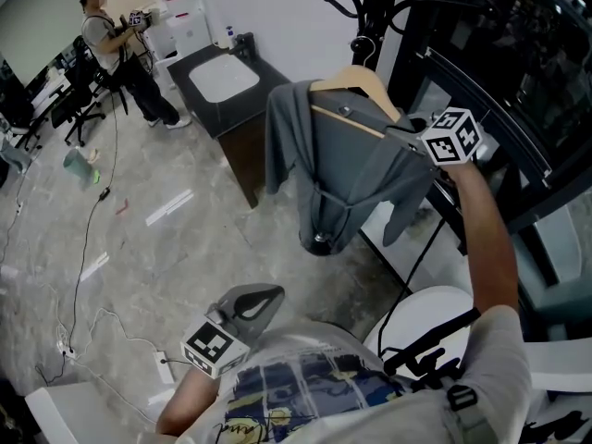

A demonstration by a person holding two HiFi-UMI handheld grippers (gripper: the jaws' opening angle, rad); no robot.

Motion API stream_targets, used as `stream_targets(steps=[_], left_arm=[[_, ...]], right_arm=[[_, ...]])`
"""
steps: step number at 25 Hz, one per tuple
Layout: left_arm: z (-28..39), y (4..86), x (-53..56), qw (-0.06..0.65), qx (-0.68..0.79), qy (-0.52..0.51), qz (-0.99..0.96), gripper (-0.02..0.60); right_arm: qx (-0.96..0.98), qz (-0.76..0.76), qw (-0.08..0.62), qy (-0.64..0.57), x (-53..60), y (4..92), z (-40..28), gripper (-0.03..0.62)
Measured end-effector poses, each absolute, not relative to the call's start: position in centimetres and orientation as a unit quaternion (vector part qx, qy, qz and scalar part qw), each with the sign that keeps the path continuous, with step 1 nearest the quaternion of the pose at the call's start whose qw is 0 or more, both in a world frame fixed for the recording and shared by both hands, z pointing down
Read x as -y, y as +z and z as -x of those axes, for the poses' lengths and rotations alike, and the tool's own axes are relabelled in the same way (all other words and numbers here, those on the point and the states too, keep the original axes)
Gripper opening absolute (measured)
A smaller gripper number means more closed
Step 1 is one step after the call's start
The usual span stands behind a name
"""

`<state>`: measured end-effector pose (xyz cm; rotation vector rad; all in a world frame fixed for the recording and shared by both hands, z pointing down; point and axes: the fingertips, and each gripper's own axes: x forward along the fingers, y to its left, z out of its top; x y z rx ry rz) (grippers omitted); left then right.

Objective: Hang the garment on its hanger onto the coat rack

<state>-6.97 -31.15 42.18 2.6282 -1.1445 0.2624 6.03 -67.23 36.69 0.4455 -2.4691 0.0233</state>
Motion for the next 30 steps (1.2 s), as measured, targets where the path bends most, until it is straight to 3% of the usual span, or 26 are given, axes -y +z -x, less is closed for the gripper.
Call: stream_targets(steps=[8,16,20,30], left_arm=[[7.8,42.5,29.7,0.137,0.406,0.094,-0.899,0.003],[8.1,42.3,27.4,0.136,0.406,0.092,-0.899,0.003],[8.5,42.8,25.6,0.139,0.404,0.092,-0.9,0.003],[9.2,43.7,20.2,0.145,0.374,0.09,-0.912,0.003]], right_arm=[[0.936,-0.179,0.304,-0.011,67.6,37.0,-5.8,0.018],[0.924,-0.25,0.288,-0.044,67.5,35.8,-7.1,0.122],[0.912,-0.29,0.285,-0.052,66.9,35.3,-9.0,0.161],[0.879,-0.397,0.26,-0.041,60.8,34.9,-15.7,0.181]])
